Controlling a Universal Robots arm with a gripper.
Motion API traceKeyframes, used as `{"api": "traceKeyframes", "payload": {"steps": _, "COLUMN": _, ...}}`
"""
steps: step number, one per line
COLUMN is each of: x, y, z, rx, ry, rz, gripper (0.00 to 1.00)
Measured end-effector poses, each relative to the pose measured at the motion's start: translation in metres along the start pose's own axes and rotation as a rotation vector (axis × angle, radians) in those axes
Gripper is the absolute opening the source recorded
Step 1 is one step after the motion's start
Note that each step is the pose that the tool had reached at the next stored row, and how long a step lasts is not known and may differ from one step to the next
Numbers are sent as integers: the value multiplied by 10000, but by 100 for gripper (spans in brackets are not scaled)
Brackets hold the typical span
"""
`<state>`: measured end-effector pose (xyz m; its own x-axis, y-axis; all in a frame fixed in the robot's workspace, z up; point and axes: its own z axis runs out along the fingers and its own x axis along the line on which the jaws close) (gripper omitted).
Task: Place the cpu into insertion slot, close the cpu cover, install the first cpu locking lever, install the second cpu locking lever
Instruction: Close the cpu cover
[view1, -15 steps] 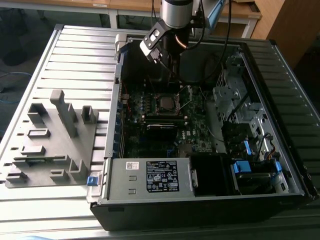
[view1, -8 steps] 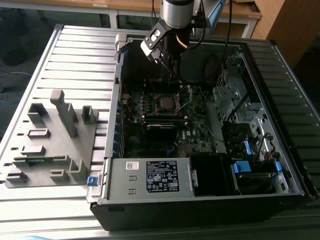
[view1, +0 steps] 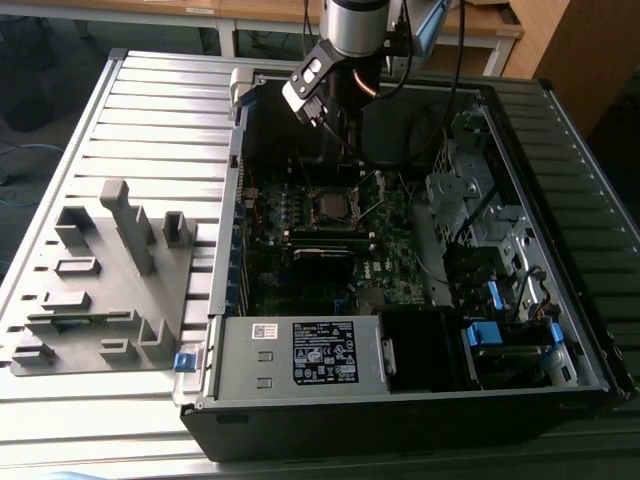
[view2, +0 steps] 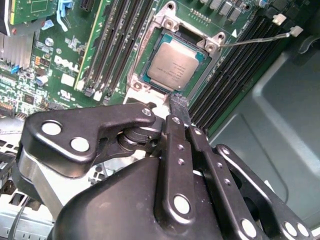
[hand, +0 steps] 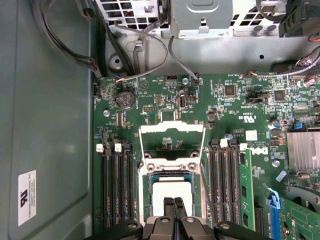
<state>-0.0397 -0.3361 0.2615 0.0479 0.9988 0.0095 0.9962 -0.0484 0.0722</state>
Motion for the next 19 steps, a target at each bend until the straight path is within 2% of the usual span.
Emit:
{"api": "traceKeyframes", "payload": {"steps": 8, "x": 3, "y": 66, "z": 5, "rx": -1, "ry": 0, "rz": 0, "gripper": 11}}
{"api": "traceKeyframes", "payload": {"steps": 19, "x": 4, "y": 91, "z": 7, "rx": 0, "ry": -1, "rz": 0, "gripper": 11}}
